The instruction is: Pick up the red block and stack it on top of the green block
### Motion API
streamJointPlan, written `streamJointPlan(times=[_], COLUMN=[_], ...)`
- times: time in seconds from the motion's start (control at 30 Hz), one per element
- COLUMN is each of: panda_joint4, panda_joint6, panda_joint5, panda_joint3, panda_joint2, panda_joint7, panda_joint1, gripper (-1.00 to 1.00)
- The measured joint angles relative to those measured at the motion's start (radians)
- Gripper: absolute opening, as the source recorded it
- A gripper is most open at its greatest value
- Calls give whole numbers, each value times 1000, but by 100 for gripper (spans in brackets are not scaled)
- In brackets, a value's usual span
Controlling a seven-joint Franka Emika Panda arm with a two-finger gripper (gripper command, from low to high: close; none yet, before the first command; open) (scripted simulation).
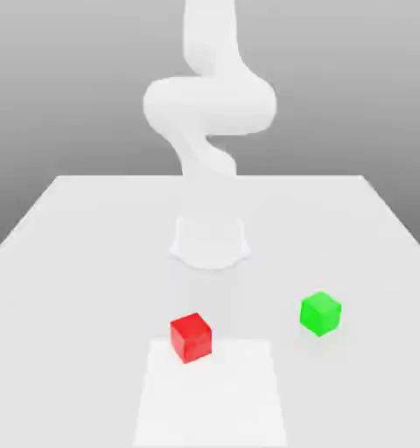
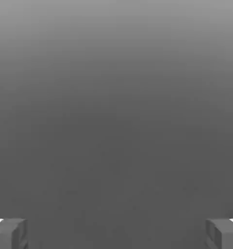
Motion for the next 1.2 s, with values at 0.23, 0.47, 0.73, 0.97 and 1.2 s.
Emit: streamJointPlan(times=[0.23, 0.47, 0.73, 0.97, 1.2], panda_joint4=[-223, -464, -558, -550, -572], panda_joint6=[163, 337, 671, 727, 598], panda_joint5=[-56, -81, 97, 121, 23], panda_joint3=[-49, -135, -102, -44, -74], panda_joint2=[199, 412, 834, 901, 750], panda_joint7=[-159, -361, -626, -645, -575], panda_joint1=[21, 48, 32, -21, -19], gripper=[0, 0, 0, -100, -100])
